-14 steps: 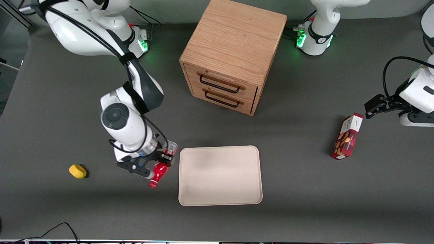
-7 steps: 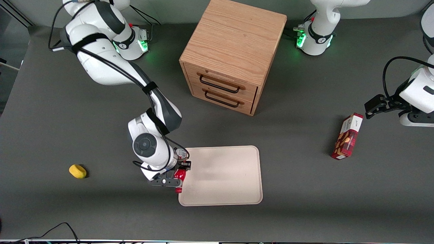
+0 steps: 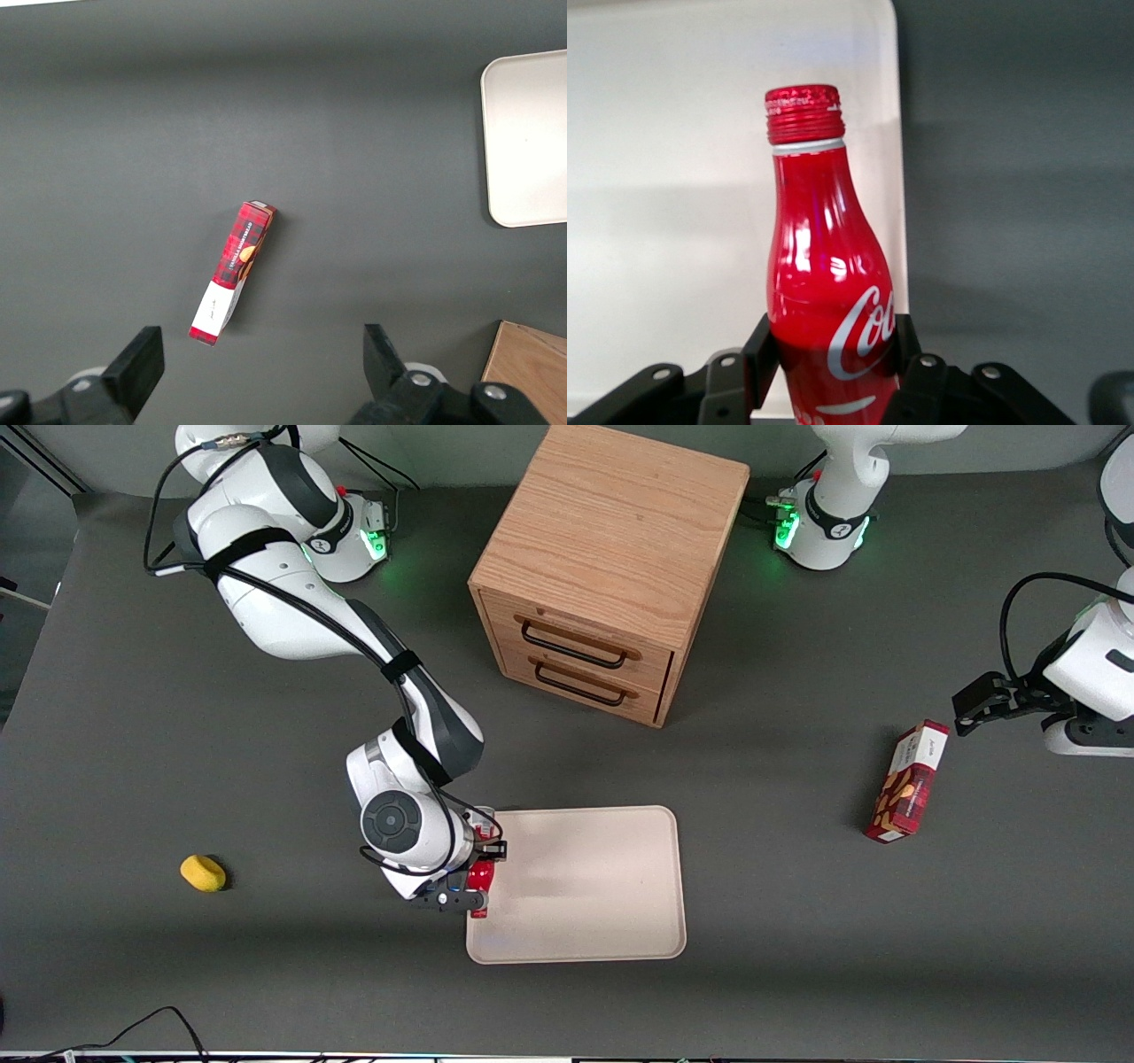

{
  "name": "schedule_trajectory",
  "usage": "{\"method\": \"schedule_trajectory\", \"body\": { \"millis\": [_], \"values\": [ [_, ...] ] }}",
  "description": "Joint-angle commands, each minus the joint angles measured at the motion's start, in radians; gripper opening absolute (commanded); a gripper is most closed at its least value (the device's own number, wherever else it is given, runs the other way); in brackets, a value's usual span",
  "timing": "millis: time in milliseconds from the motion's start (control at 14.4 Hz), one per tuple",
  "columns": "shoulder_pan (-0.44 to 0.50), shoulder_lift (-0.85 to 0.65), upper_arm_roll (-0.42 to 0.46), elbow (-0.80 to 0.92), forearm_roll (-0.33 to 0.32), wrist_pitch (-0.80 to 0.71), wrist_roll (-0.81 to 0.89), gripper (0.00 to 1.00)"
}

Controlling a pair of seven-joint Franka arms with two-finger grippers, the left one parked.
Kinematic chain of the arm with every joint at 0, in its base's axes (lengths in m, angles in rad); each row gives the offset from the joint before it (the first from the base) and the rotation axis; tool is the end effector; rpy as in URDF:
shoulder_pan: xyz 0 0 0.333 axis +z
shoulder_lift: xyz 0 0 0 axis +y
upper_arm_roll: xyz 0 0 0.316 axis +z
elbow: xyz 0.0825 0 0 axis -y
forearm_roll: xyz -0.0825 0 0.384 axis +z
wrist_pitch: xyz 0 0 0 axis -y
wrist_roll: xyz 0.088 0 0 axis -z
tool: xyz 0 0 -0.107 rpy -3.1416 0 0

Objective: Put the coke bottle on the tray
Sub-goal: 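Lower the bottle onto the tray and open the right gripper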

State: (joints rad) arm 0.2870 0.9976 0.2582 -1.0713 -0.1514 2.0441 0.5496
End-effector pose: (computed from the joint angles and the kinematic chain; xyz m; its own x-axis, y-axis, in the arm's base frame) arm 0.6980 0.3355 0.2281 0.9980 -0.0486 -0.0417 -0.0514 -0.9962 -0.0702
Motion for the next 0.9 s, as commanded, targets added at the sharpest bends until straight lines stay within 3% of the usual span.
{"method": "schedule_trajectory", "body": {
  "millis": [0, 487, 557, 696, 765, 835],
  "values": [
    [0.018, 0.052, -0.007, 0.060, 0.019, 0.036, -0.025, 0.15],
    [0.021, 0.073, -0.033, 0.064, 0.019, 0.094, -0.059, 0.22],
    [0.021, 0.079, -0.034, 0.064, 0.019, 0.097, -0.057, 0.32],
    [0.021, 0.081, -0.036, 0.062, 0.019, 0.117, -0.057, 0.61],
    [0.026, 0.082, -0.037, 0.060, 0.019, 0.117, -0.053, 1.00],
    [0.032, 0.082, -0.045, 0.060, 0.019, 0.117, -0.053, 1.00]
  ]
}}
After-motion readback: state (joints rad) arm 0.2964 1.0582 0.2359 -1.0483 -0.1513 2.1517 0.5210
